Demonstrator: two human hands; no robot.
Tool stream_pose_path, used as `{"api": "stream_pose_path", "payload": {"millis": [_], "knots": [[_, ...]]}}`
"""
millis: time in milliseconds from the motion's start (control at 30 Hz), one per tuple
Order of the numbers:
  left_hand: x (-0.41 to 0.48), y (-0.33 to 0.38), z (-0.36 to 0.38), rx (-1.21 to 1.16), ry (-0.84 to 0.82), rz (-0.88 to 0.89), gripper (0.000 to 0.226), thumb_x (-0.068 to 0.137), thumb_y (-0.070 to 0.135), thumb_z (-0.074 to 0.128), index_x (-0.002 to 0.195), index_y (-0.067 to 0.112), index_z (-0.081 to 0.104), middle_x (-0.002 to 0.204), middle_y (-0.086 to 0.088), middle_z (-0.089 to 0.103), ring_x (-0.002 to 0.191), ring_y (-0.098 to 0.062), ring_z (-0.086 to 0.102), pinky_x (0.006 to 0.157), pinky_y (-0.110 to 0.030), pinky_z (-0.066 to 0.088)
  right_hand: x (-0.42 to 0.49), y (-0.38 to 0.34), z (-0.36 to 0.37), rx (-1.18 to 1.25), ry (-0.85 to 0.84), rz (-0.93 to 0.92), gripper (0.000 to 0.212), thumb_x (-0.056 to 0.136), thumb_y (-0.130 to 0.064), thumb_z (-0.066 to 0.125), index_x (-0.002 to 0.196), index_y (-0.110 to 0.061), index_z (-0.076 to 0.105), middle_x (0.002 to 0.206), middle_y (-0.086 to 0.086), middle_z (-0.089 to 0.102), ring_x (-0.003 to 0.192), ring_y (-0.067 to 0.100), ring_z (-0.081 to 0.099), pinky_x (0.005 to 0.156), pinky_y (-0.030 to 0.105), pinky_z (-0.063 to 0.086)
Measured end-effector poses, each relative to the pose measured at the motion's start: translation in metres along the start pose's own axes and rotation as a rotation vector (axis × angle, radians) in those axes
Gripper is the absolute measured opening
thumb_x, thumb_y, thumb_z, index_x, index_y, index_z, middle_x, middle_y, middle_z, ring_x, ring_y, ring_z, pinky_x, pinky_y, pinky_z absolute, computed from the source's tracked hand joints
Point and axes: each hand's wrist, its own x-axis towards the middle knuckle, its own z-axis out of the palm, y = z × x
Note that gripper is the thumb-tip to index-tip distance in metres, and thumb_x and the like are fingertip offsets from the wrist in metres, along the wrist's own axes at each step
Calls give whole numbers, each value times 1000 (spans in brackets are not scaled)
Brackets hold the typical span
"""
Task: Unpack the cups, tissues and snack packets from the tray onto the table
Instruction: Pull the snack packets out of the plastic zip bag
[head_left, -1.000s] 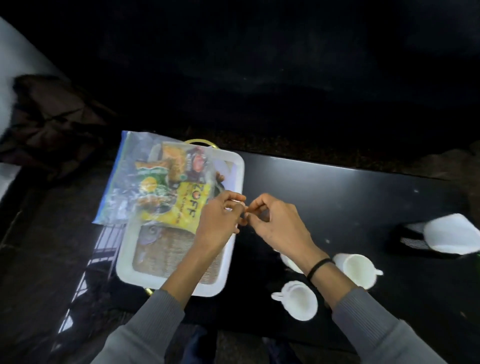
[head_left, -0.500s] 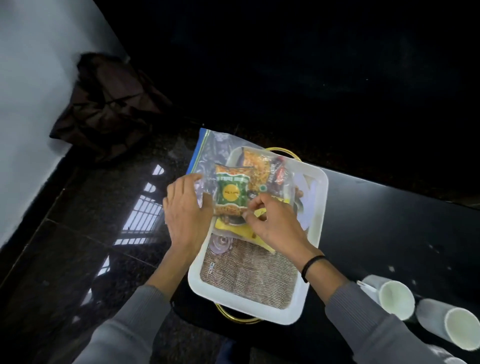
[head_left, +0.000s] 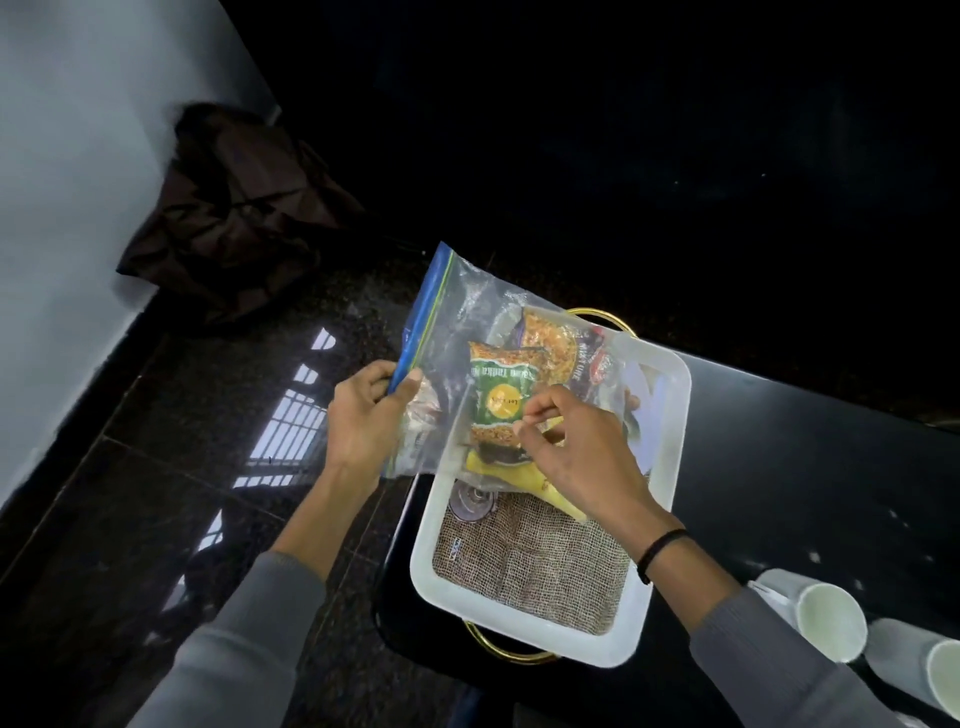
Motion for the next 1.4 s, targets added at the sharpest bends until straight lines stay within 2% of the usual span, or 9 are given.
{"api": "stream_pose_path", "payload": {"millis": [100, 200, 300, 467, 600, 800, 1000, 1167, 1400], "knots": [[-27, 18, 3, -55, -129, 116, 5, 91, 26, 75, 90, 31, 75, 81, 7, 81, 74, -5, 73, 73, -29, 55, -6, -19, -4, 134, 33, -37, 9, 96, -28, 67, 102, -22, 68, 97, -12, 72, 82, -1, 68, 63, 8, 52], [-54, 35, 9, -126, -191, 167, 22, 94, 14, 71, 103, 33, 76, 93, 1, 81, 89, -22, 77, 84, -46, 61, -13, -39, -9, 333, 53, -36, 7, 93, -34, 69, 96, -27, 70, 88, -9, 76, 88, 10, 72, 76, 34, 63], [-80, 52, 16, -227, -296, 154, 38, 98, 12, 64, 126, 37, 67, 105, 0, 80, 97, -21, 77, 80, -45, 63, -21, -56, -14, 455, 84, -21, 17, 92, -41, 72, 99, -26, 72, 94, -7, 76, 96, 15, 72, 86, 43, 62], [-103, 78, 27, -417, -306, -56, 31, 87, 42, 58, 107, 29, 77, 99, -7, 80, 84, -22, 79, 62, -38, 64, -33, -61, -28, 488, 152, 19, 23, 89, -41, 76, 102, -22, 73, 94, -5, 75, 92, 16, 74, 88, 41, 61], [-103, 85, 34, -424, -319, -43, 18, 98, 30, 64, 96, 20, 78, 81, -5, 78, 71, -20, 77, 51, -26, 58, -39, -52, -38, 498, 148, 37, 20, 91, -31, 76, 104, -17, 75, 94, 0, 75, 94, 18, 73, 87, 42, 62], [-105, 98, 43, -392, -334, -62, 13, 91, 17, 74, 100, 7, 71, 75, -8, 79, 63, -21, 76, 48, -29, 59, -49, -48, -57, 644, 68, 85, 17, 92, -30, 73, 99, -15, 78, 90, 2, 79, 80, 8, 76, 66, 16, 57], [-117, 114, 52, -278, -371, -42, 7, 90, 12, 76, 88, 8, 71, 78, -9, 79, 71, -21, 79, 51, -30, 60, -51, -48, -71, 361, 211, 116, 12, 93, -29, 72, 92, -17, 74, 83, -1, 76, 76, 14, 74, 66, 27, 63], [-125, 125, 55, -112, -280, 9, 9, 90, 9, 75, 90, 4, 67, 77, -10, 78, 71, -22, 79, 50, -33, 61, -55, -44, -87, 123, 296, 61, 8, 92, -19, 69, 85, -15, 71, 72, -9, 70, 75, -3, 64, 56, 3, 43], [-122, 129, 47, 129, -93, 117, 8, 89, 8, 68, 94, 14, 66, 77, -3, 74, 55, -16, 75, 46, -33, 62, -62, -39, -110, -29, 346, 73, 11, 94, -15, 67, 84, -11, 70, 74, 2, 73, 68, 16, 71, 56, 19, 51]]}}
